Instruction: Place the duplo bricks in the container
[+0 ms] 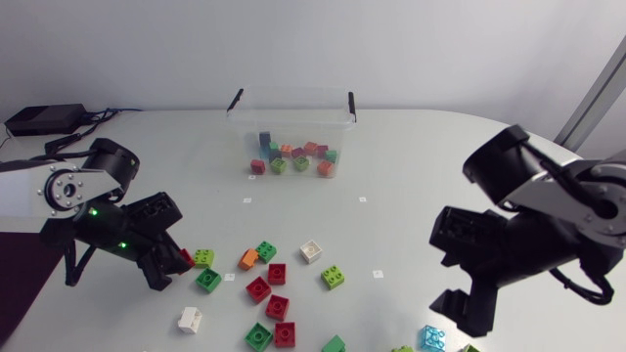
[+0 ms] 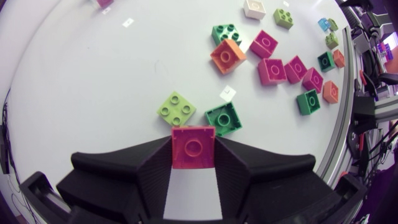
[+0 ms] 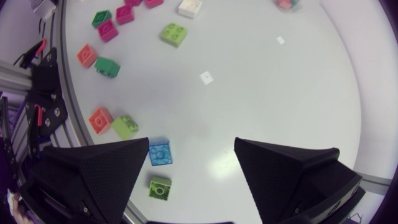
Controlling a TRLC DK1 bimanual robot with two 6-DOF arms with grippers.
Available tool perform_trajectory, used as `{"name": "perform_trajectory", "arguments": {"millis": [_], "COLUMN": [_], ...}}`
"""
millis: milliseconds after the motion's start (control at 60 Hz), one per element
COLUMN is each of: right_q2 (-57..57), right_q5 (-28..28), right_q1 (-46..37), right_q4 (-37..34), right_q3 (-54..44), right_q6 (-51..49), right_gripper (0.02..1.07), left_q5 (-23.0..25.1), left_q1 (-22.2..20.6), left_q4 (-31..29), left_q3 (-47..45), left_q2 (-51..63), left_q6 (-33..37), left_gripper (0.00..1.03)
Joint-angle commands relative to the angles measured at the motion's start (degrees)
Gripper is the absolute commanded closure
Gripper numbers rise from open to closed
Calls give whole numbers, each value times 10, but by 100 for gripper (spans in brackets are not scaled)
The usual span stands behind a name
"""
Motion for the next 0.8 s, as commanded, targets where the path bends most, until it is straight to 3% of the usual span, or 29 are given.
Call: {"name": "perform_trajectory", "arguments": {"millis": [0, 300, 483, 733, 783], "right_q2": [3, 39, 76, 110, 116], "right_q5": [15, 36, 49, 67, 67], "right_q1": [30, 85, 114, 116, 115], "right_q4": [-15, 8, 53, 115, 128], "right_q3": [-38, -91, -116, -144, -148], "right_q6": [-15, 2, 18, 16, 13], "right_gripper": [10, 13, 13, 17, 22], "left_q5": [16, 32, 32, 32, 32], "left_q1": [-5, -37, -77, -98, -100], "left_q4": [-15, -30, -27, -10, -5], "left_q3": [37, 104, 141, 192, 205], "left_q2": [-19, -38, -38, -33, -30], "left_q6": [-20, -62, -100, -134, -142], "left_gripper": [93, 93, 93, 93, 93]}}
